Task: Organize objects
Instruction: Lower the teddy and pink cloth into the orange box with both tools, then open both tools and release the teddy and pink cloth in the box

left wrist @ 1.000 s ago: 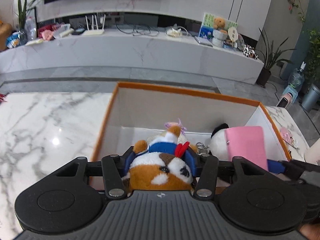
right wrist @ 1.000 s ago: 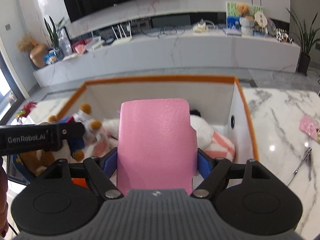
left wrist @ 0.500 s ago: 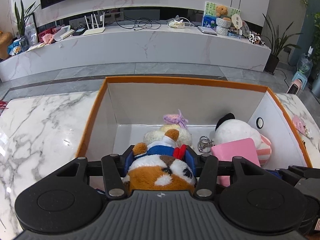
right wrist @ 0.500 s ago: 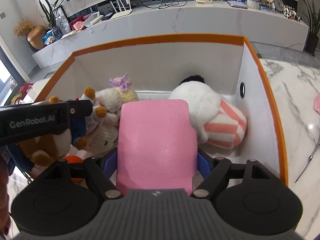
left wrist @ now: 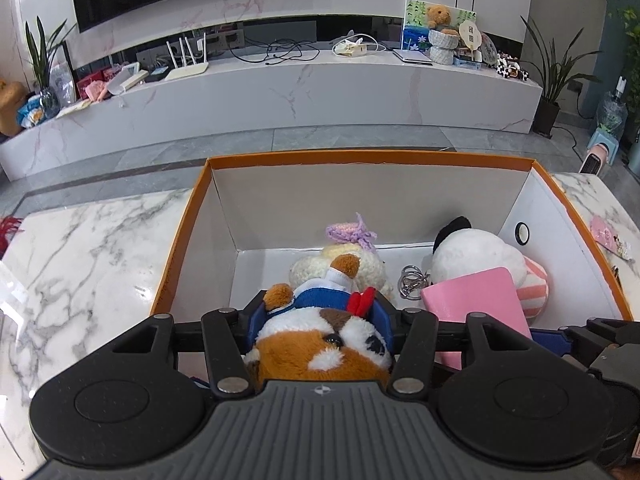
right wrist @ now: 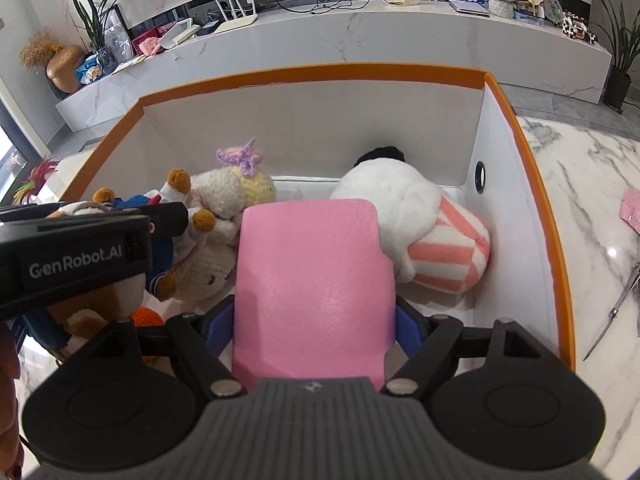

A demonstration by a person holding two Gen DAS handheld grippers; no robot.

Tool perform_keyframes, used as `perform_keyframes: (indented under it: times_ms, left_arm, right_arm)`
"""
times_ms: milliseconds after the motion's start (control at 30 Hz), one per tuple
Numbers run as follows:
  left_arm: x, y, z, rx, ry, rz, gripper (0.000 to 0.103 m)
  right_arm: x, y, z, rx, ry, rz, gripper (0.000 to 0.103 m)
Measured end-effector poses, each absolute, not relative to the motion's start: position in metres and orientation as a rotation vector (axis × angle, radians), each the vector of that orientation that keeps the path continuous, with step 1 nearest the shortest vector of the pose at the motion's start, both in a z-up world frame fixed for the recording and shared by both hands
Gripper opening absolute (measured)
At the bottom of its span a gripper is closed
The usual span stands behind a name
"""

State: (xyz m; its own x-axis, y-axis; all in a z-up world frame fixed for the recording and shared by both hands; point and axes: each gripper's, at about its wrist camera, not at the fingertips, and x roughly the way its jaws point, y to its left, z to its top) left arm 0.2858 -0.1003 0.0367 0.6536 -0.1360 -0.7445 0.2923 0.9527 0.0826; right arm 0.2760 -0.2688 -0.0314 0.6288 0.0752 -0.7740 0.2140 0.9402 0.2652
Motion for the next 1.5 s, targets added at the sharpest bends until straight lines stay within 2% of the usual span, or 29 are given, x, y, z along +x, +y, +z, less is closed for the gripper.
perform_keyframes:
  times_ms: [200,267,567,1000,1333,1500]
  left_arm:
    - [0.285,-0.102,0.036,0.227,0.826,-0.231,0.067]
    - [0.284,-0.103,0.035,0.241,0.827,-0.227,0.069]
    - [0.281,-0.101,0.038,0.240,0.835,-0.223,0.072]
    - [0.284,-0.061,0.057,0.032,0.850,-0.257,0.073]
    - [0.280,-0.055,0.072,-0.206,0.633,-0.384,0.073]
    - [0.275,-0.057,0.086,-0.148,0.610,-0.361,0.074]
  right_arm:
    - [0.276,-0.267,-0.031,0.331,0.888,-0.100,0.081]
    - [0.275,-0.267,-0.030,0.325,0.885,-0.107,0.085]
    - [0.272,-0.269,-0.028,0.329,0.871,-0.106,0.087]
    - [0.263,-0.269,-0.021,0.344,0.847,-0.069,0.091]
    - [0.252,-0.265,-0.002,0.354,0.763,-0.060,0.093]
    - [0.244,-0.268,0.009,0.404,0.731,0.031,0.093]
